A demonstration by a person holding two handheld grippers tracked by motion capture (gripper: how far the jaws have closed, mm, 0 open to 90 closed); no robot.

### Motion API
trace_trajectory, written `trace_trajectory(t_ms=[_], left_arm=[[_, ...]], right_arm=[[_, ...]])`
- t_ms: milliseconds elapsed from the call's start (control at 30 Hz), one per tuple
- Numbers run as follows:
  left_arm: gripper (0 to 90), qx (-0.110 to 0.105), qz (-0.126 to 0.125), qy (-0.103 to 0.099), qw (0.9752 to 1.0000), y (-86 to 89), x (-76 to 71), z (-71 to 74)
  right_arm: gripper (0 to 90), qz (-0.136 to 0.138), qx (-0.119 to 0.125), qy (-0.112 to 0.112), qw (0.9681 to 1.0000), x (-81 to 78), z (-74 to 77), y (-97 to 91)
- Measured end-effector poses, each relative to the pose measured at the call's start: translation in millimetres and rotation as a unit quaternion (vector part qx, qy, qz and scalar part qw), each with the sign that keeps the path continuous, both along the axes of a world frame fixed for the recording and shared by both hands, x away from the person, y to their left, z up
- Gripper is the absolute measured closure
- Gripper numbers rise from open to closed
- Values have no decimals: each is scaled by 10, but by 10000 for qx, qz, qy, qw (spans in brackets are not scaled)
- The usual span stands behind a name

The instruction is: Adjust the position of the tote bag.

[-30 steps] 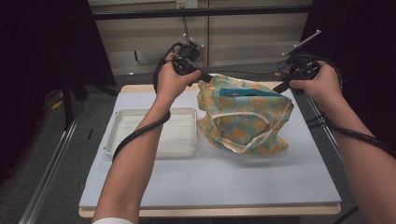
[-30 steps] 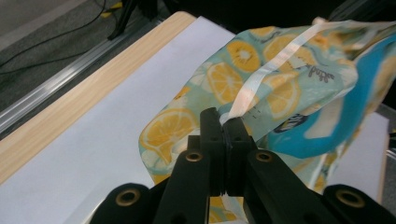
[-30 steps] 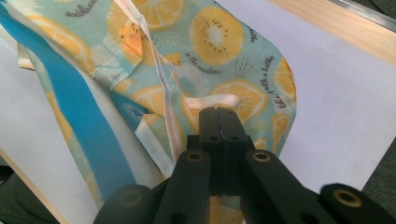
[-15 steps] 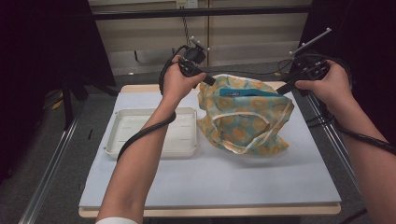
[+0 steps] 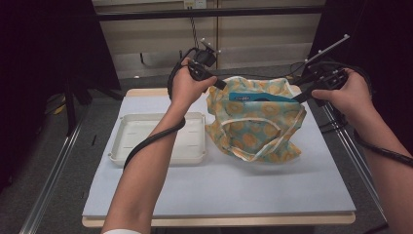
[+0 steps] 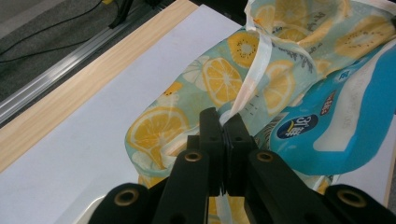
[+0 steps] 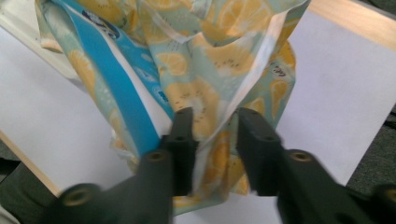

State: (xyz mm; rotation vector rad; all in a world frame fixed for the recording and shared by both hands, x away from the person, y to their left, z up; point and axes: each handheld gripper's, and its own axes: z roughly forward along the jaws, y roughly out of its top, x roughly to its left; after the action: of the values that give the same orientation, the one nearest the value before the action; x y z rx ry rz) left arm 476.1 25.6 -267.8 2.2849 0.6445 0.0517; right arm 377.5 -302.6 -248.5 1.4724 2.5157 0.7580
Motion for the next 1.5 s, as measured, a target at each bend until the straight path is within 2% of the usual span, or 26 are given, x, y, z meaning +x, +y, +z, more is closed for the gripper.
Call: trace_trajectory(t_ms=[67,133,200,367,400,433,467,533,633,667,767,867,900,1000,1067,1133,1167,1233,1300,1367,1400,1433,1467,1500], left_arm=[[886,37,-46,-9,10000,7,5,-6],[881,-41,23,-20,10000,0,-2,-24],[880,-3,-21,-48,10000,7,7,-28],[853,-24,31,-43,10000,5,38,-73],[830,-27,69,-74,9999,7,45,-85],[773,28,35,-116,9999,15,54,-89],[731,-7,137,-139,9998,12,50,-104],[622,94,180,-221,9996,46,57,-119],[489,110,273,-173,9994,124,57,-148],[452,178,224,-182,9994,153,52,-150],[383,269,186,-147,9994,210,19,-160],[322,201,238,-101,9995,268,-28,-183],[302,240,249,-93,9994,295,-41,-190],[253,284,176,-84,9994,353,-89,-262],[234,289,120,-10,9995,379,-119,-335],[239,290,131,106,9994,388,-134,-411],[280,257,114,249,9993,391,-130,-445],[332,308,8,333,9990,387,-108,-494],[492,114,34,449,9989,384,-88,-525],[585,14,69,561,9984,389,-52,-540],[644,34,2,599,9982,390,-36,-543],[689,-11,43,617,9981,378,-35,-551],[738,42,-12,612,9981,379,-23,-551],[787,-13,18,639,9980,371,-17,-554]], right_arm=[[766,10,36,132,9999,0,-38,13],[830,-3,41,195,9998,1,-66,6],[882,-6,75,222,9997,-2,-87,-11],[900,-77,51,245,9997,-20,-127,-47],[900,-74,33,251,9997,-22,-137,-60],[900,-70,28,262,9996,-29,-154,-71],[900,-85,8,274,9996,-33,-164,-77],[900,-85,3,311,9995,-44,-192,-98],[900,-97,31,304,9995,-62,-229,-131],[900,-109,31,319,9994,-68,-236,-146],[900,-134,21,307,9994,-86,-248,-166],[900,-141,27,305,9994,-100,-262,-171],[900,-144,19,312,9994,-106,-268,-169],[900,-128,49,317,9994,-122,-288,-166],[900,-114,33,305,9995,-133,-299,-161],[900,-113,32,322,9994,-139,-303,-159],[900,-125,38,293,9995,-142,-307,-159],[900,-136,42,308,9994,-151,-311,-159],[900,-136,63,286,9995,-158,-320,-161],[900,-116,73,245,9996,-167,-328,-161],[900,-113,82,248,9996,-174,-332,-159],[900,-66,70,157,9998,-173,-341,-168],[900,-150,93,203,9996,-183,-339,-160],[900,-142,86,203,9997,-183,-344,-165]])
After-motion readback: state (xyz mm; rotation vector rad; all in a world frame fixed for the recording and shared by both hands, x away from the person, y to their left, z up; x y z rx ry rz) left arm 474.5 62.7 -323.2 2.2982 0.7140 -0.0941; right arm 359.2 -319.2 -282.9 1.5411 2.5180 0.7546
